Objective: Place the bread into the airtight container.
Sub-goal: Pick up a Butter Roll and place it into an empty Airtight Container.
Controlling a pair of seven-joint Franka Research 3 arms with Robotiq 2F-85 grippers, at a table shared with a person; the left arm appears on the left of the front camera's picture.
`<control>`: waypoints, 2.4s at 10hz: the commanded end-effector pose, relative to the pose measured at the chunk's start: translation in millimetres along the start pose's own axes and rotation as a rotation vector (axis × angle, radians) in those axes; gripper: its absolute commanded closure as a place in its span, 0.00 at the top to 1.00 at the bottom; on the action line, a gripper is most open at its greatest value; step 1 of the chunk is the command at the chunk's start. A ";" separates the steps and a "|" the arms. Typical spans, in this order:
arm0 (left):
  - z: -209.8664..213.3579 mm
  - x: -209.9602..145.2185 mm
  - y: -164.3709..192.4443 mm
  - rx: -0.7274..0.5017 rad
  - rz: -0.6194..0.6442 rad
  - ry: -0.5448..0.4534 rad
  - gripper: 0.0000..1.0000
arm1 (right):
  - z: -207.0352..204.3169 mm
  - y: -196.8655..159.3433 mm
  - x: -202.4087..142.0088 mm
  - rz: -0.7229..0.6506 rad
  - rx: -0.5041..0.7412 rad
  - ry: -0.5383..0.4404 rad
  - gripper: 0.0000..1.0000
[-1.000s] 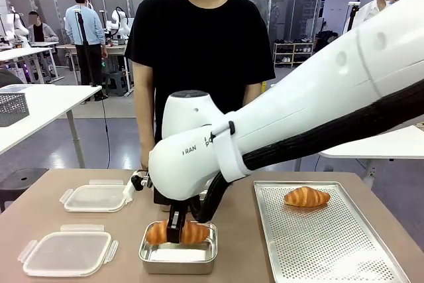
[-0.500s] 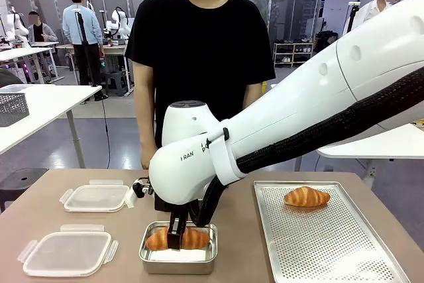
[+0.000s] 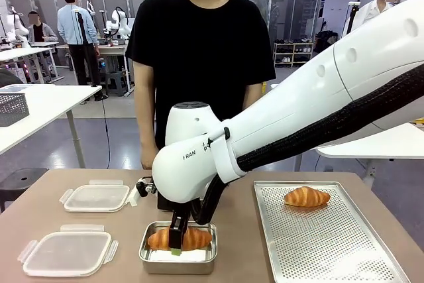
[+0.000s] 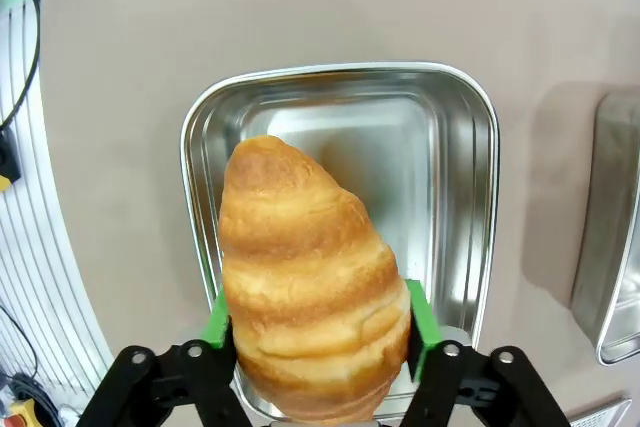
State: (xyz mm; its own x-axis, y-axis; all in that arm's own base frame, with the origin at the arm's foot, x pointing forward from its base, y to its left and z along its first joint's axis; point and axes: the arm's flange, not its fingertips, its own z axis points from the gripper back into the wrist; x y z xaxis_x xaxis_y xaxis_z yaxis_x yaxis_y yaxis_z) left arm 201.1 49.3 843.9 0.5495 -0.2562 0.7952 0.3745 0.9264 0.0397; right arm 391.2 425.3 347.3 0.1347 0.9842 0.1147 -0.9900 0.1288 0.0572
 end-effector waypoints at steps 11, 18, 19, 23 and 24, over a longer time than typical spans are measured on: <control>1.6 0.3 -0.1 -0.002 -0.002 -0.001 1.00 | 7.3 2.4 3.1 -0.003 -0.008 -0.011 1.00; 1.6 0.3 -0.1 -0.002 -0.002 -0.001 1.00 | 44.8 6.9 -7.1 -0.026 0.020 -0.021 1.00; 1.6 0.3 -0.1 -0.002 -0.002 -0.001 1.00 | 81.7 10.6 -17.1 -0.070 -0.003 -0.052 1.00; 1.6 0.3 -0.1 -0.002 -0.002 -0.001 1.00 | 202.8 -0.1 -95.0 -0.258 -0.108 -0.103 1.00; 1.6 0.3 -0.1 -0.002 -0.002 -0.001 1.00 | 235.7 1.9 -122.9 -0.316 -0.154 -0.144 1.00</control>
State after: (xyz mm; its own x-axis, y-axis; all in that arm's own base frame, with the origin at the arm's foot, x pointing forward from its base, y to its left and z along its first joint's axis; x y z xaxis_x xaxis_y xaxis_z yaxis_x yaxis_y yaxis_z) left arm 201.0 49.8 844.0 0.5495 -0.2553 0.7955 0.3738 0.9267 0.0392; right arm 392.5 296.8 565.1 0.3772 0.8969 0.2307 -0.9182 0.3947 -0.0332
